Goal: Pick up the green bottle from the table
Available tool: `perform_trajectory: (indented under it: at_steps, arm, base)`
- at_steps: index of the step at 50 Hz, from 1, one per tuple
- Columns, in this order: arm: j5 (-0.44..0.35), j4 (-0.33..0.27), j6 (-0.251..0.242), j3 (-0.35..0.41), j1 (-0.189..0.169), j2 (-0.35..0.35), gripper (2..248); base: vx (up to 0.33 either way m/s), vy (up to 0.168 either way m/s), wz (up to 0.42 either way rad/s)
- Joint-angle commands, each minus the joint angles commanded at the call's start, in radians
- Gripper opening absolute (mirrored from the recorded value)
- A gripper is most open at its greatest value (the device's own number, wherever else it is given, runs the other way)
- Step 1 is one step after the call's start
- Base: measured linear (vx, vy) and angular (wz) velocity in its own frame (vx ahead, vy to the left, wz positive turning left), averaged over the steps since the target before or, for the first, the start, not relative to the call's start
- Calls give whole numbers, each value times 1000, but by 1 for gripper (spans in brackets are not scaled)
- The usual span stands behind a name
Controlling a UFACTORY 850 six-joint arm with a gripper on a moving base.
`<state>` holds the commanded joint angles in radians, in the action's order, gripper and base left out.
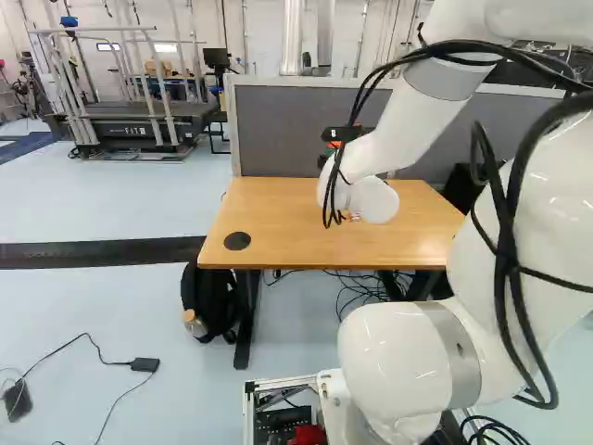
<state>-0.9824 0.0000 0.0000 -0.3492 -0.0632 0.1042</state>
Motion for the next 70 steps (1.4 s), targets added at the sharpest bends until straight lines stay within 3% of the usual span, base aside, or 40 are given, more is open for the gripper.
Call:
perform_trajectory:
  at_steps: [46, 70]
  arm:
    - [88, 0, 0, 210, 51, 141, 117]
    - [109, 0, 0, 260, 63, 174, 117]
  base:
    - [0, 0, 0]
    - [0, 0, 0]
